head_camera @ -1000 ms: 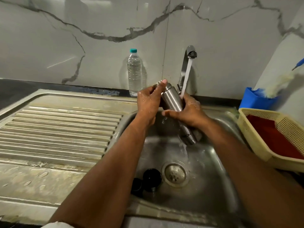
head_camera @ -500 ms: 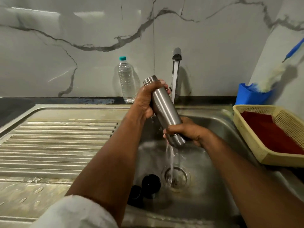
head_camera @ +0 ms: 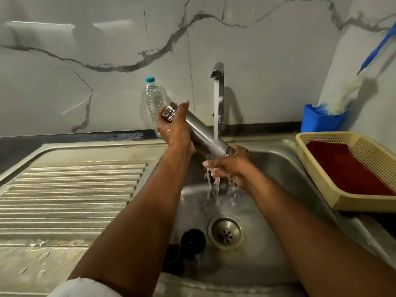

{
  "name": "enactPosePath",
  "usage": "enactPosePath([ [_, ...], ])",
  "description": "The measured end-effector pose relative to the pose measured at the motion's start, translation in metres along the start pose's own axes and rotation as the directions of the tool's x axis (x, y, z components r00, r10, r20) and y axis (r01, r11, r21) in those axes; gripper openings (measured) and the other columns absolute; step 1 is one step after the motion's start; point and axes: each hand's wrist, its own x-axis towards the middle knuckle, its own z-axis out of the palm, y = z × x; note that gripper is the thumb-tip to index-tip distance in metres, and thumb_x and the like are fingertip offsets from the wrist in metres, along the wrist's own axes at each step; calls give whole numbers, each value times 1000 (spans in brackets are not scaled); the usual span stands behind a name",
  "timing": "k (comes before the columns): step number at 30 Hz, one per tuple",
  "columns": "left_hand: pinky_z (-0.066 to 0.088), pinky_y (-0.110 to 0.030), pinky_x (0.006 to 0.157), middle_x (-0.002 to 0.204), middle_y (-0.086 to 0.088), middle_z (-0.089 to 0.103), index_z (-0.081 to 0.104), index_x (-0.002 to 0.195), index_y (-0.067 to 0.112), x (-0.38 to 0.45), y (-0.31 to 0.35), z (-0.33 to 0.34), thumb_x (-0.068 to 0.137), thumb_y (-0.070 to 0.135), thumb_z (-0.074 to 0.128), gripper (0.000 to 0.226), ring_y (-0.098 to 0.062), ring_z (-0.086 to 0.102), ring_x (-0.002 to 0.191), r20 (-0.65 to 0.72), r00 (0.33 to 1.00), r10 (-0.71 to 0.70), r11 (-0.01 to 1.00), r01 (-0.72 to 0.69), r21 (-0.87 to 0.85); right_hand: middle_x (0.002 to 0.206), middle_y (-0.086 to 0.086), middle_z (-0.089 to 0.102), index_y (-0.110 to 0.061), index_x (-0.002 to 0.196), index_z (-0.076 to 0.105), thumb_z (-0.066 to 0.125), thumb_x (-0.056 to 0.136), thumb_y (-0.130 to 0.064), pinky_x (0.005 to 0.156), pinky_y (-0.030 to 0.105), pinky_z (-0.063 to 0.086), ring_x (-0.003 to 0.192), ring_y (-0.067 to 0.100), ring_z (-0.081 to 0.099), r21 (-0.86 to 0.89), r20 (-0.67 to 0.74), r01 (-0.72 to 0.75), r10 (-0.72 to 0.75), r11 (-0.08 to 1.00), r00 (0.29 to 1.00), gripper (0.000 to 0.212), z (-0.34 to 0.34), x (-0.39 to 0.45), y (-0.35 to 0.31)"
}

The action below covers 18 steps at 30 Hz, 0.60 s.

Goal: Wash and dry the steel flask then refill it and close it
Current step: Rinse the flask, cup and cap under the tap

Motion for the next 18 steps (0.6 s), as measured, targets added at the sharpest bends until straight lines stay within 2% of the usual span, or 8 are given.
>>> enactPosePath([
  [2, 61, -45, 91, 114, -1, 61, 56, 101, 38, -4, 5, -14, 76, 22, 93, 47, -21, 66, 102, -23, 1000, 19, 1000, -19, 5, 120, 12, 62, -16, 138, 48, 84, 69, 10, 77, 39, 64, 96, 30, 73, 16, -26, 21, -20, 1000, 999, 82, -4, 8, -1],
  [4, 61, -43, 96, 115, 3, 61, 62, 101, 32, -6, 6, -33, 72, 28, 96, 44, -18, 66, 104, -2, 998, 70, 982, -69, 174, 117, 16, 64, -13, 125, 51, 76, 73, 13, 85, 43, 63, 100, 31, 72, 44, -82, 17, -14, 999, 997, 63, -9, 14, -2],
  [7, 65, -45, 87, 108, 1, 74, 76, 93, 25, -9, 10, -65, 63, 49, 98, 45, -23, 72, 103, 88, 990, 109, 881, -138, 453, 108, 16, 65, -9, 129, 51, 64, 76, 6, 82, 39, 61, 97, 27, 69, 108, -151, 94, -77, 990, 986, 57, -18, 15, -7],
  [8, 66, -44, 82, 104, 1, 76, 78, 93, 23, -12, 12, -75, 63, 54, 96, 47, -24, 74, 100, 136, 987, 84, 831, -145, 537, 104, 14, 67, -8, 125, 55, 64, 75, 0, 78, 39, 61, 96, 26, 68, 117, -172, 143, -122, 983, 978, 52, -19, 13, -10],
  [10, 67, -42, 74, 106, -6, 78, 78, 102, 19, -18, 10, -96, 65, 49, 91, 49, -23, 78, 92, 254, 966, -52, 776, -121, 619, 100, 10, 72, -13, 105, 67, 66, 69, -14, 82, 47, 63, 98, 27, 69, 148, -213, 231, -198, 962, 957, 36, -19, 7, -19],
  [12, 68, -42, 70, 113, -16, 77, 74, 111, 15, -26, 7, -111, 66, 36, 90, 52, -22, 79, 88, 375, 908, -189, 788, -87, 609, 105, 6, 76, -22, 106, 74, 71, 66, -22, 83, 48, 64, 104, 25, 71, 201, -221, 297, -252, 934, 942, 40, -14, -1, -30],
  [15, 66, -34, 69, 112, -12, 75, 68, 123, 17, -29, -2, -113, 68, 23, 97, 63, -21, 77, 88, 423, 860, -287, 633, -161, 757, 123, 5, 70, -24, 126, 70, 84, 74, -15, 73, 33, 64, 110, 20, 69, 253, -217, 383, -333, 889, 917, 55, -9, -7, -43],
  [18, 67, -41, 72, 114, -5, 72, 61, 131, 21, -24, -21, -102, 65, 24, 101, 78, -25, 75, 95, 439, 833, -338, 523, -221, 823, 135, 2, 61, -28, 133, 64, 86, 79, -9, 75, 24, 61, 115, 13, 61, 232, -200, 461, -421, 857, 885, 61, -9, -13, -50],
])
